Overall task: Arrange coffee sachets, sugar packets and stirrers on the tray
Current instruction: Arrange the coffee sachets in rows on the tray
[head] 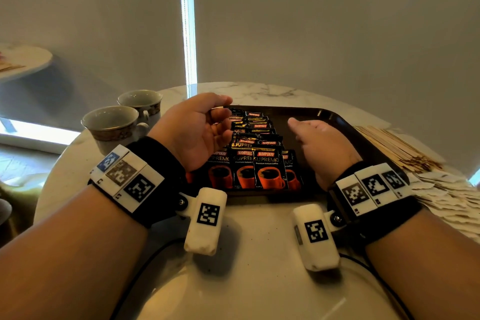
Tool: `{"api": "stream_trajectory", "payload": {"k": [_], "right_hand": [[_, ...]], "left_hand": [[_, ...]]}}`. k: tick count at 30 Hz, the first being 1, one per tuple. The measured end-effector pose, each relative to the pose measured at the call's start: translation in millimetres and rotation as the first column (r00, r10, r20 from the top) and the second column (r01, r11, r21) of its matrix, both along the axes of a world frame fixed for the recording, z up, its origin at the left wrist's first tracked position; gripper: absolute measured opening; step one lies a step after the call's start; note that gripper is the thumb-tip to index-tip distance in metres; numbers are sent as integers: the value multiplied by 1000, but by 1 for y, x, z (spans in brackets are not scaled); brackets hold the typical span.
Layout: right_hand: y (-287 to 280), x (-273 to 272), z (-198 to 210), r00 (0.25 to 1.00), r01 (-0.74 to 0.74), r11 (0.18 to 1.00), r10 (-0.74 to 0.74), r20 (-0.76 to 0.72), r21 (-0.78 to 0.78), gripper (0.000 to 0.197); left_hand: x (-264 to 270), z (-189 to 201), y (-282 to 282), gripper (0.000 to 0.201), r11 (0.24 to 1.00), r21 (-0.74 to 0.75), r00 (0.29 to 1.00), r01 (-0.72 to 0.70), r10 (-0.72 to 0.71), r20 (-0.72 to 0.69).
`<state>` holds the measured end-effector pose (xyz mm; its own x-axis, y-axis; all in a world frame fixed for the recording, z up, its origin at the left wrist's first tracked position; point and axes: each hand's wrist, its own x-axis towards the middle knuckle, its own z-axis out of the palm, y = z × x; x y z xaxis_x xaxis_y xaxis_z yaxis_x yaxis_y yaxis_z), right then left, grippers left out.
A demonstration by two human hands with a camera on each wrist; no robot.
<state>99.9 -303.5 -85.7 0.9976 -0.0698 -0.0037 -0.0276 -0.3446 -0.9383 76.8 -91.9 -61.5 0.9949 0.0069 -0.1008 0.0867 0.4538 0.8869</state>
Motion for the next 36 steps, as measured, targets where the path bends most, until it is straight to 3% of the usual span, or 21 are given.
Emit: {"api": "stream_trajectory", "payload": {"k": [2,5,9,11,14,25,28,32,36], "right_hand": [[2,0,1,1000,-27,998,27,-1,-60,30],[5,-4,1,994,-67,998,68,-81,17,22],[0,3,0,963,-229,926,170,-210,-300,95],[0,5,0,946,-282,881,189,-264,-380,114],[1,5,2,925,-333,857,216,-312,-394,127],[2,-1,6,911,-365,862,254,-324,-351,119],[3,2,3,934,-312,895,228,-275,-319,111],[5,2,1,970,-156,983,134,-205,-95,92],[12,-11,9,927,-151,955,226,-299,256,41]], "left_hand": [[0,0,0,20,1000,1,1000,-1,1,0],[0,0,1,19,1000,1,1000,0,0,2],[-1,1,0,16,1000,5,1000,1,-1,2],[-1,1,0,16,1000,8,1000,1,-1,3],[0,1,0,16,1000,11,1000,0,0,2],[0,-2,-1,16,1000,9,1000,2,-2,-1],[0,-3,-1,17,1000,17,1000,14,-14,1],[0,-2,-1,20,999,28,999,39,-39,-4],[0,-2,0,21,999,28,999,38,-38,1]]}}
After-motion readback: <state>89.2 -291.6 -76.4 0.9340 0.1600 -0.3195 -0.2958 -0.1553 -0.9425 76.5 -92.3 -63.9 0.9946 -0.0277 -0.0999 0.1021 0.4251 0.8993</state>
